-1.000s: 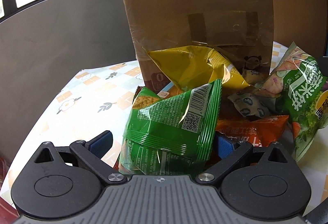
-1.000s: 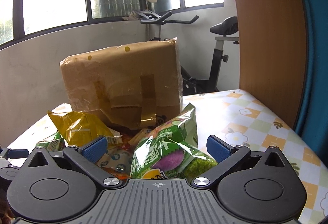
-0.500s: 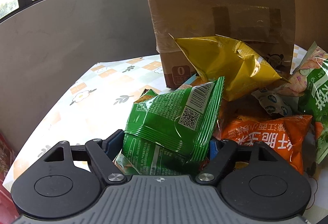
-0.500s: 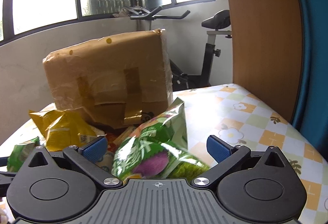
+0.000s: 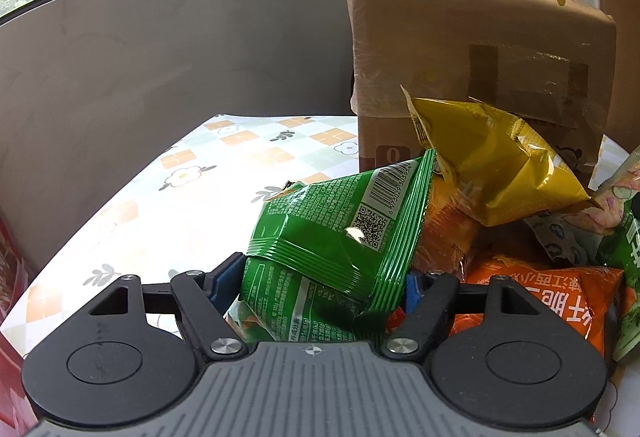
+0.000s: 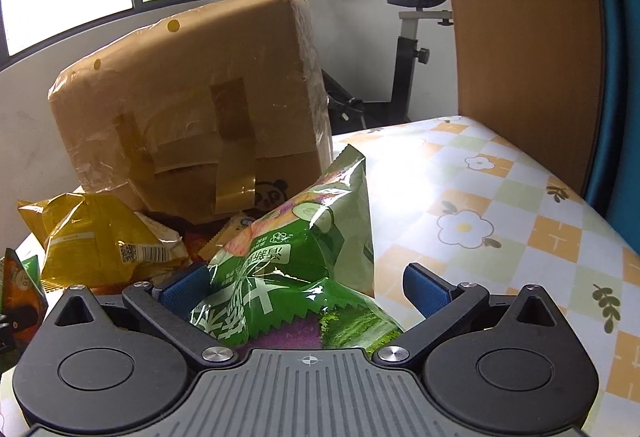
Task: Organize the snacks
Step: 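Grasp the green chip bag with the left tool while the right tool grasps the green-purple bag, then lift both green bags up from the pile with both tools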
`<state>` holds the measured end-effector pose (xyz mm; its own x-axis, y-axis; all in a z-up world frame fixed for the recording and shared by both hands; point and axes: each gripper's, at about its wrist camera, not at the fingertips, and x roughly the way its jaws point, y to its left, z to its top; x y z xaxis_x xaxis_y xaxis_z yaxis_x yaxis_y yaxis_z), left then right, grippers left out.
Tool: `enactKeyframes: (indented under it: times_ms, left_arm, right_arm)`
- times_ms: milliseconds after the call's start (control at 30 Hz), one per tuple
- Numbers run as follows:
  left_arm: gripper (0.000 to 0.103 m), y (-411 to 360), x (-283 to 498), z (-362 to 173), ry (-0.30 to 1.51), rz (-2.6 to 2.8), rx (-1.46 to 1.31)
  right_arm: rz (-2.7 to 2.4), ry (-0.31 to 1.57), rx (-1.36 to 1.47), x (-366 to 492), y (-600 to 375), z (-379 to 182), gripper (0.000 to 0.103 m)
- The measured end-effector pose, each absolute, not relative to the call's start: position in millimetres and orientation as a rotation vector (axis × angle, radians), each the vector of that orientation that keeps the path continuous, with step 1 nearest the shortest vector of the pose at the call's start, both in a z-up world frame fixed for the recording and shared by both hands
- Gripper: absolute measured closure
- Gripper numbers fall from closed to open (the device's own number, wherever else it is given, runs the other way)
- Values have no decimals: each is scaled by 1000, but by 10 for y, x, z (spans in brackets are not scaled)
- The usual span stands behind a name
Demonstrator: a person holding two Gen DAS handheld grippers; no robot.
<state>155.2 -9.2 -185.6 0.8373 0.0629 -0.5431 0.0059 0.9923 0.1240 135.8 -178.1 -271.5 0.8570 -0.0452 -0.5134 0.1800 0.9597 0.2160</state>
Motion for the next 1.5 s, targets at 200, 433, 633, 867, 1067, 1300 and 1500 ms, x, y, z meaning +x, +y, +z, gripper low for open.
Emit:
enactKeyframes:
  times_ms: [200, 433, 633, 867, 1067, 1300, 1500]
  left_arm:
    - [26, -86, 1598, -1840, 577, 43, 102]
    - [26, -33, 1513, -1778, 547, 44, 104]
    - [26, -20, 1497, -1703, 524, 53, 98]
    - [26, -35, 1459, -1643, 504, 57, 104]
    - [26, -50, 1365, -1610, 480, 58, 106]
    - [26, -45, 1250, -1556, 460, 53, 95]
    - [26, -9, 1173, -1459, 429, 52, 89]
  right_arm:
    - [-124, 592, 340, 1406, -1903, -2784, 1]
    - [-63, 594, 348, 1348, -1923, -2751, 33]
    - [-43, 570, 319, 1280, -1884, -2651, 41]
    - [-51, 555, 336, 1211, -1955, -2587, 41]
    - [-65, 520, 346, 1130, -2024, -2513, 42]
    - [-81, 474, 344, 1072, -2117, -2368, 42]
    - [-95, 426, 352, 1034, -2206, -2222, 42]
